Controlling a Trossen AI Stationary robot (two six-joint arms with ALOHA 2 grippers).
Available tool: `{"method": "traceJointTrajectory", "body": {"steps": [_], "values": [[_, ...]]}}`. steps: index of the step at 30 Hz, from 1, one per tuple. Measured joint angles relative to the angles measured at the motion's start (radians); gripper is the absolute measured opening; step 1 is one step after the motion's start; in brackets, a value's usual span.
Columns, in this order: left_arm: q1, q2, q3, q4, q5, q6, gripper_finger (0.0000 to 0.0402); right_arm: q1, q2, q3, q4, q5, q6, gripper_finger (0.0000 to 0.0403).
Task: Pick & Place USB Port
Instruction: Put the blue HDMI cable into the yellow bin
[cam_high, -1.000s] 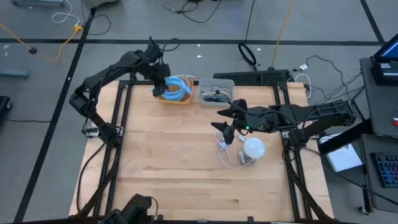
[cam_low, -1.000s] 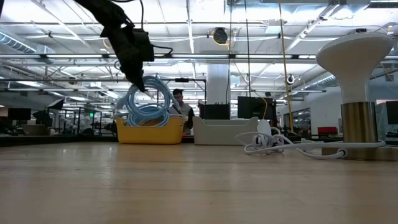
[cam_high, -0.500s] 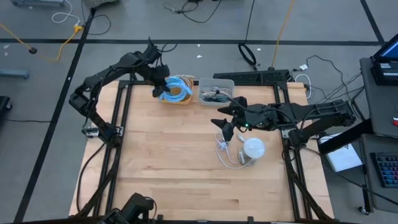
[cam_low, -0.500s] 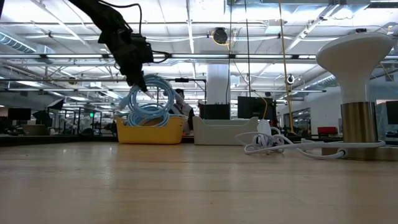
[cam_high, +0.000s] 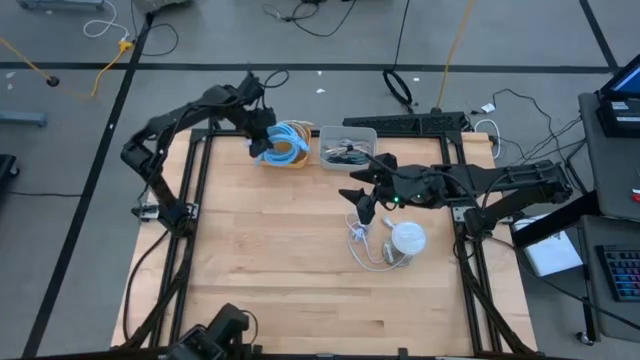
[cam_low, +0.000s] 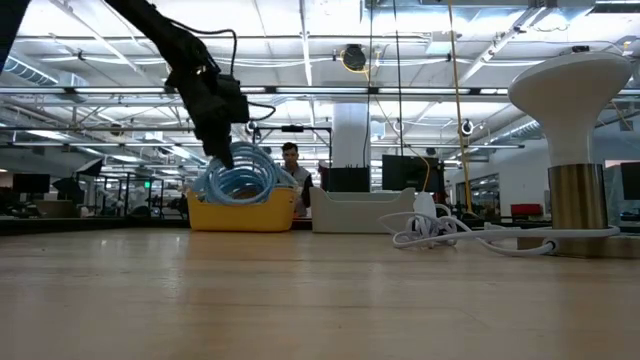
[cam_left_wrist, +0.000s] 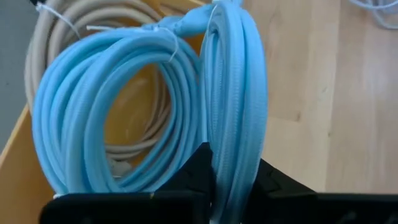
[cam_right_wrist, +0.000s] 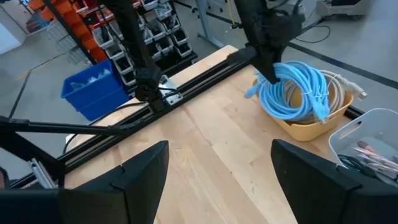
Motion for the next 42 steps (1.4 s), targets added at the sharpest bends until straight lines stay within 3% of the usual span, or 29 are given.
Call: {"method": "traceJointTrajectory", "body": {"steps": [3,8,11,28,42], "values": [[-0.015,0.018,0.002,0.014,-0.023,0.000,0.0035,0.000,0.000,0.000,0.000,0.000,0.000,0.0274],[-0.047,0.029,0.000,0.050,-0.178,-0.001,0.0033,0.001,0.000,0.000,0.000,-0.007,-0.001,0.0274],[-0.055,0.021,0.000,0.066,-0.219,-0.010,0.0033,0.001,0.000,0.000,0.000,-0.026,-0.002,0.0274],[-0.019,0.017,0.087,0.019,-0.248,-0.016,0.0033,0.001,0.000,0.000,0.023,-0.025,-0.011,0.0274],[0.014,0.078,0.090,-0.011,-0.187,-0.024,0.0033,0.000,0.000,0.000,0.045,-0.025,-0.029,0.0274]]}}
